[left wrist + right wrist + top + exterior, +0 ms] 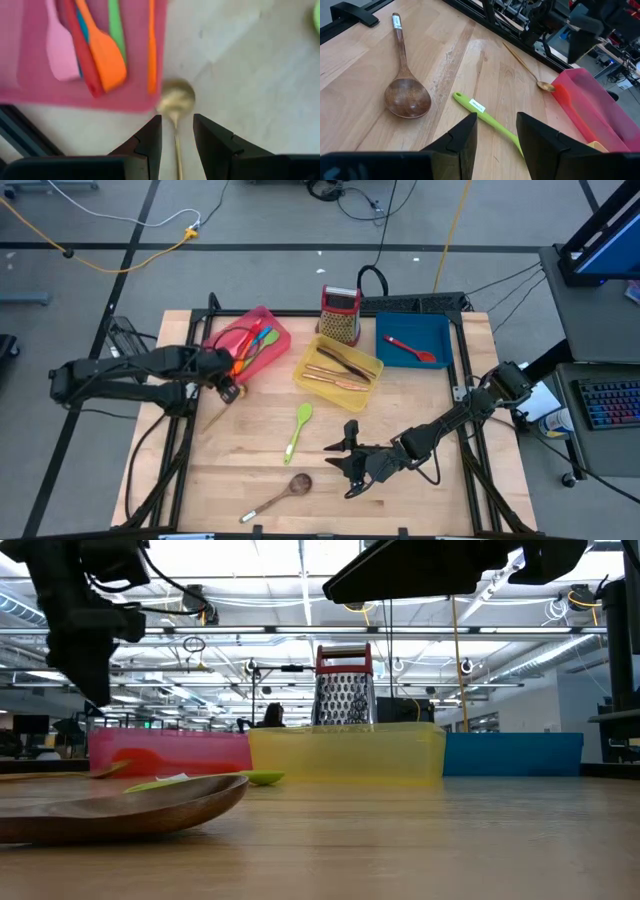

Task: Pick & Place Kitchen Items
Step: Put the gold serving spoon into the blue bin

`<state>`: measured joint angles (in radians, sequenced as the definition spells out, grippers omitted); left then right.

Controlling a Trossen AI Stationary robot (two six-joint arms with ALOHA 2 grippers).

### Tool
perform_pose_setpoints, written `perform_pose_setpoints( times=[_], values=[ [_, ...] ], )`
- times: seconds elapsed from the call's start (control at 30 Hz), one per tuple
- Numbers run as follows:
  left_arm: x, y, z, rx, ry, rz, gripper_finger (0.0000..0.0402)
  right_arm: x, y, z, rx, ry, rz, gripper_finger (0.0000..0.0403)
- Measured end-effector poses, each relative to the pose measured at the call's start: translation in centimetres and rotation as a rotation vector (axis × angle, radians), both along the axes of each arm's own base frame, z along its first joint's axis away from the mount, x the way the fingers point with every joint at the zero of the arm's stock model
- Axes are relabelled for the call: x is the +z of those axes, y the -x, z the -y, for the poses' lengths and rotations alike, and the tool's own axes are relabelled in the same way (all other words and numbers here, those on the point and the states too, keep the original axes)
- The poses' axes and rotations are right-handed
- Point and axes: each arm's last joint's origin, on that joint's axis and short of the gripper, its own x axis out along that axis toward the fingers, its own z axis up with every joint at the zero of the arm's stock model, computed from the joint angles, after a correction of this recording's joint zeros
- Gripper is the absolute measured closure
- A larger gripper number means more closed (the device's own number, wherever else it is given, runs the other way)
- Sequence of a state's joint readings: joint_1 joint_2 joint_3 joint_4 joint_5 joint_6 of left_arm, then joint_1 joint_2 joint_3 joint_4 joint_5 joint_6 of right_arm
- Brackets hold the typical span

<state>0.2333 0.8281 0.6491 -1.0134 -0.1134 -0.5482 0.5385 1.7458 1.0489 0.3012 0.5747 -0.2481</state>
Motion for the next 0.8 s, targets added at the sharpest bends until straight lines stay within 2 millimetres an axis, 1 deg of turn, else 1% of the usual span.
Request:
perform_pose_setpoints(
  times=[0.2,0.43,0.53,0.7,0.8],
  values=[
    [-0.5,0.3,1.5,-0.027,0.056,-0.085,0.0288,0.0,0.0,0.0,0.0,0.0,0.0,0.0273],
    [-0.8,0.0,3.0,-0.134,0.066,-0.13,0.0285,0.0,0.0,0.0,0.0,-0.001,0.0,0.0273],
    [-1.0,-0.3,3.5,-0.165,0.065,-0.154,0.0268,0.0,0.0,0.0,0.0,-0.001,0.0,0.0273],
    [-1.7,-0.8,3.9,-0.196,0.044,-0.212,0.0225,0.0,0.0,0.0,0.0,-0.001,0.0,0.0273],
    [-2.1,-1.3,4.1,-0.203,0.036,-0.243,0.0208,0.0,0.0,0.0,-0.001,-0.001,0.001,0.0273]
  ],
)
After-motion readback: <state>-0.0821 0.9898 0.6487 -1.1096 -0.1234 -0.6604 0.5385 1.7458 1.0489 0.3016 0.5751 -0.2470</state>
